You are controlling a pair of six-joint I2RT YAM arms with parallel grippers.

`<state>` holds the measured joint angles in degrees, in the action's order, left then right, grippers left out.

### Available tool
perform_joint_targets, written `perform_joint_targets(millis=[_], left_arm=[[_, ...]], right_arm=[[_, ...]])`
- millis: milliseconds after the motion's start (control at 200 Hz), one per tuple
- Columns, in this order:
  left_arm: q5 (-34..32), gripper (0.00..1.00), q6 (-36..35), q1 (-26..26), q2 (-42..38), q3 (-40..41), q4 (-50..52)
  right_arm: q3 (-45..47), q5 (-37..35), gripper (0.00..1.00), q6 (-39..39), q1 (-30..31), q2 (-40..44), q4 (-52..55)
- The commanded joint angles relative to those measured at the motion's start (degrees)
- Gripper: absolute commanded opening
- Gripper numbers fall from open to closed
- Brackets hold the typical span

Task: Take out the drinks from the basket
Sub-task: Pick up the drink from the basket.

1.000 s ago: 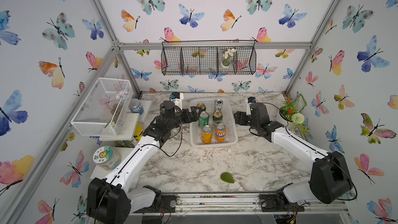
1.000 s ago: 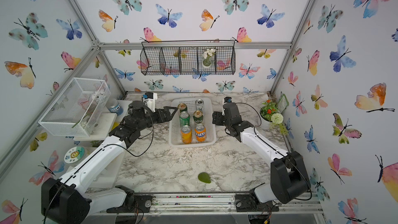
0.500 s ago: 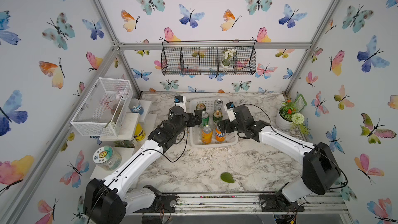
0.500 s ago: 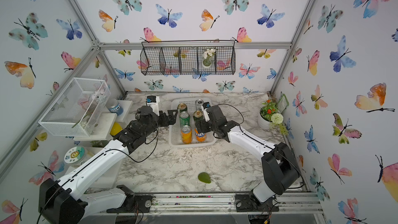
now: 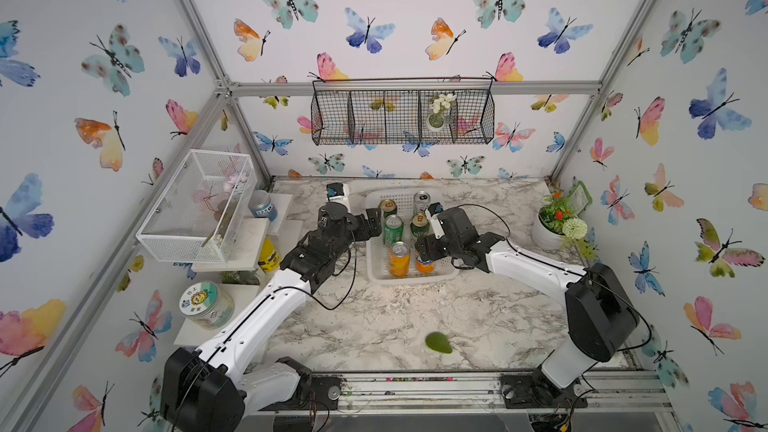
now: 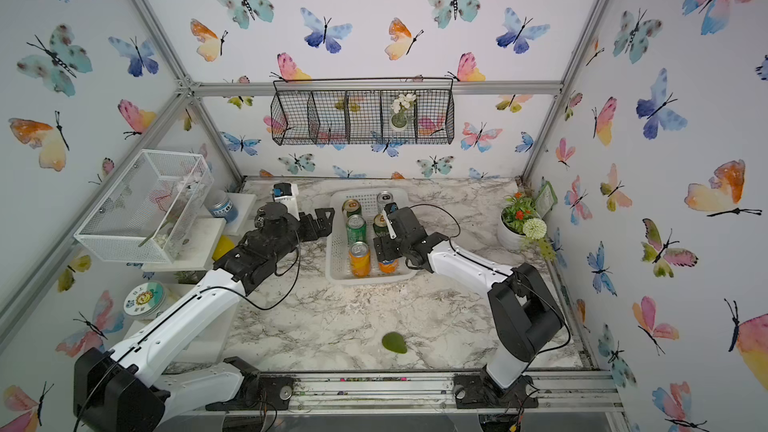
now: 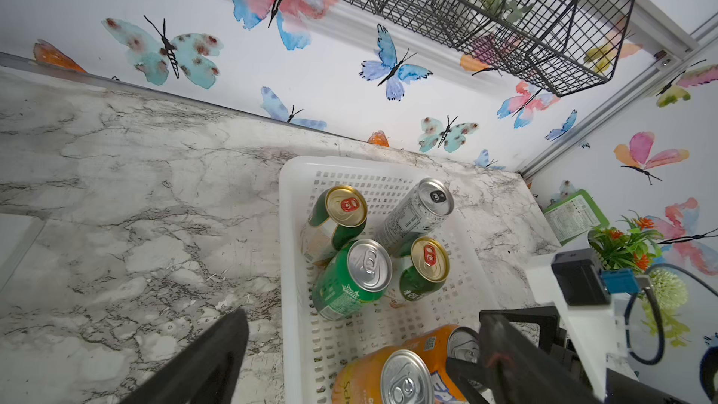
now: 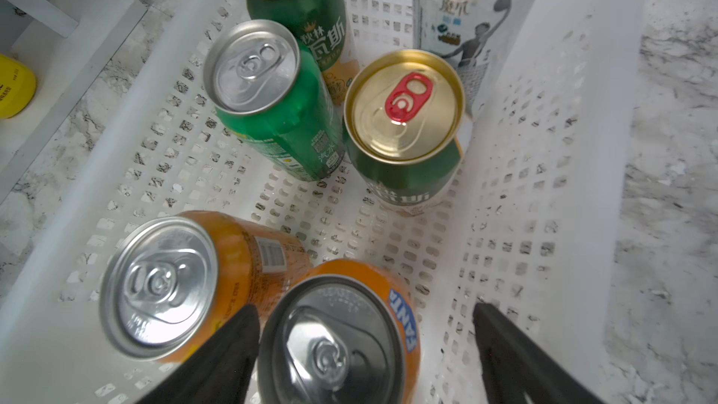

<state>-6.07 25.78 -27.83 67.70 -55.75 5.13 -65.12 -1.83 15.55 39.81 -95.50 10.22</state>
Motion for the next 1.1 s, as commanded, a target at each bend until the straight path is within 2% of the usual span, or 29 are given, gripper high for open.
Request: perform_joint_targets(millis=[0,325,681,876,1096], left_arm=[[1.52,0.99,-0.27,-0.05,0.5,-0.5,0.94],[1.29,0.99,-0.22,-0.03,0.51,-0.42,1.29],[2.02,0.99,-0.06,-0.04,1.56,-1.37,2.13],[2.11,0.99,-0.01,-0.03,1.62,-1.55,2.25],[2.2,0.99,-0.03,-0.03,1.38,-1.92,2.43]], right_arm=[[-1.39,-0.32,0.88,0.28,0.57,-2.32,0.41],[-1.52,-2.2,0.87,-0.2,1.78,-5.04,0.95],[-1.21,-2.0,0.72,0.55,1.81,-4.17,1.08],[-2.5,-2.1,0.59,0.63,1.78,-2.64,2.48],[-5.56,-2.17,0.55,0.56,1.77,0.16,5.3]])
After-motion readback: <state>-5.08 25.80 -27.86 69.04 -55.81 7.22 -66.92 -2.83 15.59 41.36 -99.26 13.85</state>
